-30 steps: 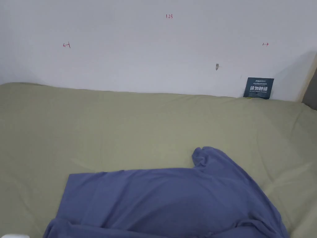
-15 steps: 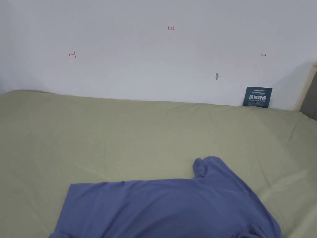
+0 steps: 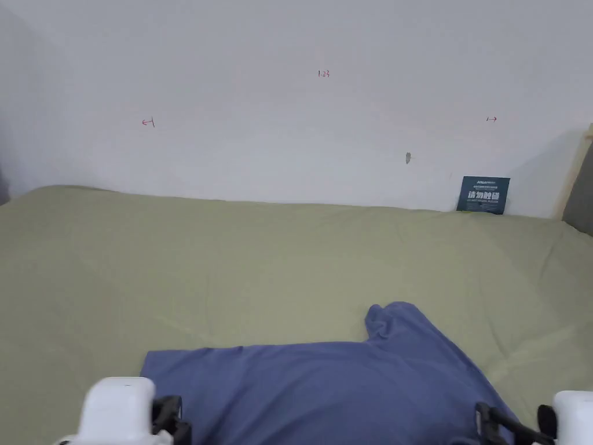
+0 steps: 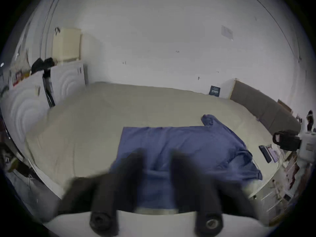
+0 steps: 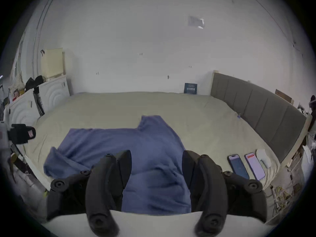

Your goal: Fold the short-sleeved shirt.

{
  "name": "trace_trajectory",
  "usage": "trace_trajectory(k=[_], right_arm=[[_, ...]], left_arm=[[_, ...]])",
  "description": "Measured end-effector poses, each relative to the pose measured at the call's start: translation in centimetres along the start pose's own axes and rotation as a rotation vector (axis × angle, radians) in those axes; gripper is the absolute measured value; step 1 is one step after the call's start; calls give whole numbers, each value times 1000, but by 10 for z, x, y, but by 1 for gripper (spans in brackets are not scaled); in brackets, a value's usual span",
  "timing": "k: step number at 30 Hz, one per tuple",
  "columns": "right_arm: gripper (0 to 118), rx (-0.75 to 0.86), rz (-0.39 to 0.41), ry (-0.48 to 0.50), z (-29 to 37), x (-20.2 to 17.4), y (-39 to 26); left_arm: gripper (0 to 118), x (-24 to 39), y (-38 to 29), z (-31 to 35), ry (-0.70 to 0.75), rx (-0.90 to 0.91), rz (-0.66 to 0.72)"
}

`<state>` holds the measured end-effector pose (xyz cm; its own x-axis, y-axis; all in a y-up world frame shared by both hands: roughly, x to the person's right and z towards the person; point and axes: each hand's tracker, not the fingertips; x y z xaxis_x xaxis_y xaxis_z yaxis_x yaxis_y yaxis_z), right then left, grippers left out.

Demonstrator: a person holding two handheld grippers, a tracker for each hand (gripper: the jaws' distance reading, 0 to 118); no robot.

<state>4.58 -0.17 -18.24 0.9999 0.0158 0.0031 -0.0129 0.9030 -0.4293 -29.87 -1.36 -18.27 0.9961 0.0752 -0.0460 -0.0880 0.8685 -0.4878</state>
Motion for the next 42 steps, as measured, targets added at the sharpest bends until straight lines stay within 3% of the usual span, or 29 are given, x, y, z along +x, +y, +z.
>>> trace_trajectory(k=[1,2,4,7,9,15,19,24,26,27,29,31,32,33,36,40,41,42], right_arm=[[38,2,5,20,0,-10,-4],[2,-12,27,51,-1,-18,-8],[1,-24,58,22,-1,-36,-18],[1,-102,36,116,-9,-43,-32],[1,-105,39,105,-13,-46,-38],[1,-116,26,111,-27,-35,-32],[1,-113,-12,108,-44,-20,-19],[1,-130,-32,90,-72,-1,-12],[1,-156,-56,85,-82,7,-12],[1,-163,-63,78,-87,11,-13],[1,-191,-72,76,-96,18,-14],[1,-213,-89,85,-103,23,-16],[1,-227,-89,92,-106,25,-16],[1,-230,-85,95,-109,27,-18],[1,-245,-77,103,-114,30,-17],[1,-245,-95,133,-127,39,-7],[1,-241,-92,133,-132,43,-1],[1,-232,-87,131,-140,47,6]], left_arm=[[0,13,-5,1,9,9,-8],[0,21,-10,2,1,5,-11],[0,34,-21,3,-56,-8,-6],[0,52,-35,1,-72,-44,-29],[0,54,-38,-4,-88,-69,-36],[0,17,-1,-37,-28,-62,40],[0,-42,58,-99,-11,-89,88],[0,-105,107,-211,-99,-350,120],[0,-116,111,-246,-55,-439,82],[2,-123,111,-264,-73,-490,72],[23,-128,105,-288,-82,-551,85],[69,-132,100,-309,-85,-554,77],[84,-131,94,-318,-75,-568,64],[88,-132,90,-326,-57,-579,77],[88,-140,78,-343,-10,-586,152],[87,-137,63,-361,10,-659,66],[83,-135,65,-359,10,-648,61],[65,-131,68,-354,18,-644,54]])
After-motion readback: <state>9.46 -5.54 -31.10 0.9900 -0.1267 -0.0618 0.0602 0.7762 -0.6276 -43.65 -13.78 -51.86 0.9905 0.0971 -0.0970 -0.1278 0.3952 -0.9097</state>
